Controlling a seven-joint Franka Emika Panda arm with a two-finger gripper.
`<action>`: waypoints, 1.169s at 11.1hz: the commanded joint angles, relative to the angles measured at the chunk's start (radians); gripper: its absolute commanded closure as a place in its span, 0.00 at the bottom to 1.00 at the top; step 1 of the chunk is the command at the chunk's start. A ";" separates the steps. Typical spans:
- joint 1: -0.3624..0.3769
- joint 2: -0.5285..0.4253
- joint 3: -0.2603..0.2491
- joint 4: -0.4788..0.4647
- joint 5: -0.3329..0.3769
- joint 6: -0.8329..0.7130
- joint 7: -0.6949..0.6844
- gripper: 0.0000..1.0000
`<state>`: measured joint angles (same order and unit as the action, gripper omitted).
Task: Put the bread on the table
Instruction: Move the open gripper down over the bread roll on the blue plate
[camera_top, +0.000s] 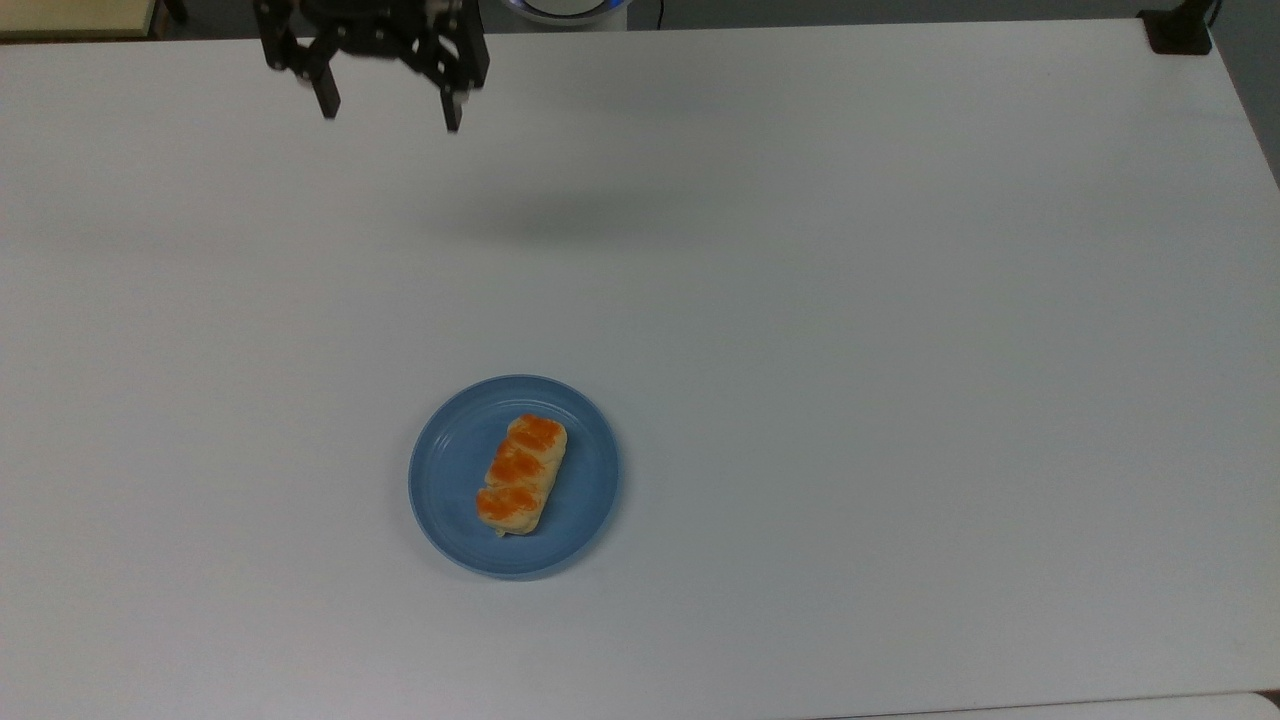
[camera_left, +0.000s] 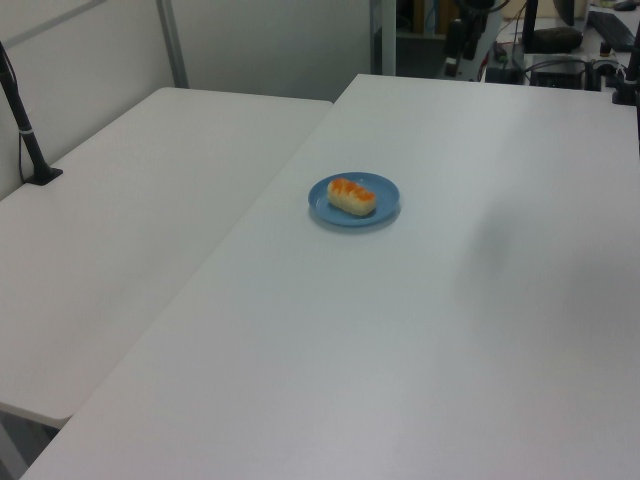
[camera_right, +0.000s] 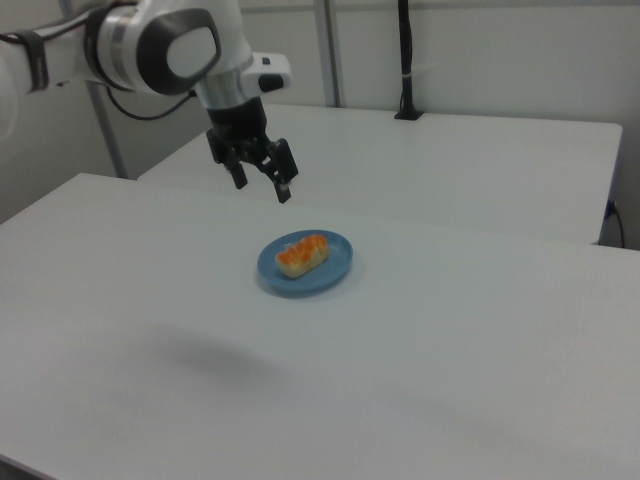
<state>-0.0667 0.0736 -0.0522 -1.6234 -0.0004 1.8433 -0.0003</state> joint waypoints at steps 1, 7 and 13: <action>0.002 0.084 0.008 -0.015 -0.001 0.141 0.204 0.00; 0.068 0.310 0.009 0.007 -0.041 0.488 0.449 0.00; 0.097 0.452 0.017 0.010 -0.217 0.672 0.655 0.00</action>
<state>0.0240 0.5048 -0.0378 -1.6272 -0.1734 2.4985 0.6117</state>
